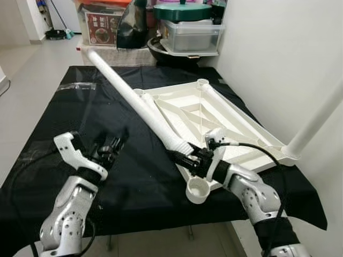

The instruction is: Building children table

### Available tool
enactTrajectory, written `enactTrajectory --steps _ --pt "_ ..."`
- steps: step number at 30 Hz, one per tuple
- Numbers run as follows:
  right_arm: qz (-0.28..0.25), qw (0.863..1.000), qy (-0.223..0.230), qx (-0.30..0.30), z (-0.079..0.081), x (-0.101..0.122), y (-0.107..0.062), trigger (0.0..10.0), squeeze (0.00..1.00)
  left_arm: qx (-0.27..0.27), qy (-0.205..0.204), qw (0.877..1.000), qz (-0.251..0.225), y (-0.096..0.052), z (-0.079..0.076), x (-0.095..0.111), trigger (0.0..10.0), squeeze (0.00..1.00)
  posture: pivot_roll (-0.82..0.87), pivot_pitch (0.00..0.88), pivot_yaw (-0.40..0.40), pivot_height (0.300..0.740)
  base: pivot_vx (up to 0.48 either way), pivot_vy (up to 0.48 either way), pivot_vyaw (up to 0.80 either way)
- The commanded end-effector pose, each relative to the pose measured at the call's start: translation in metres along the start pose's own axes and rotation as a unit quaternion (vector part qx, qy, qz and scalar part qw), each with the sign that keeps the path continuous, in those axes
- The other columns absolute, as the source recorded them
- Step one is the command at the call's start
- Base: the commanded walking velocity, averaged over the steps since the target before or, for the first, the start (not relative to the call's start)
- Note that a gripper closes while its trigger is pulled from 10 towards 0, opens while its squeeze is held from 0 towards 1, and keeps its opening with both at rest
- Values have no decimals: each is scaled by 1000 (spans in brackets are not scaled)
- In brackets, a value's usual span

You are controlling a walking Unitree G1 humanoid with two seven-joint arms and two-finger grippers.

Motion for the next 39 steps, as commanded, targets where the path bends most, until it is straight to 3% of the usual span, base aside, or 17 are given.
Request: enactTrajectory --steps 1,5,11,17,22,32,39 --pt "-17 1000 -2 -4 -4 5 -2 0 0 -27 -43 999 -11 -2 -8 5 10000 0 135 0 -98 740 0 0 0" --pt "-22 1000 7 6 -3 4 -1 0 0 -34 -69 997 -19 -2 -10 9 10000 0 136 0 -96 740 0 0 0" --pt "-28 993 22 110 24 5 -14 0 0 4 -105 994 9 -5 6 -4 10000 0 118 0 -82 740 0 0 0" --pt "-17 990 19 135 27 1 -23 0 0 7 -127 992 15 -8 8 -3 10000 0 113 0 -79 740 0 0 0" --pt "32 981 0 189 40 -12 -33 0 0 3 -135 991 14 -7 10 2 10000 0 111 0 -80 740 0 0 0" --pt "89 973 -12 214 41 -26 -40 0 0 -21 -144 989 2 -1 5 11 10000 0 117 0 -89 740 0 0 0" --pt "113 969 -16 220 38 -33 -49 0 0 11 -139 990 -22 0 21 26 10000 0 116 0 -86 740 0 0 0"
Point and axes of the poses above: a point about 5 cm out from each wrist's last joint towards the gripper, its own y axis pointing out of the wrist towards the gripper, its own x axis along the axis of the wrist's last joint, z = x × y, the point moved 3 cm from there along y, pointing out of the wrist towards the gripper, and after that the axes turned 13 degrees about y, right-handed, at the moved point
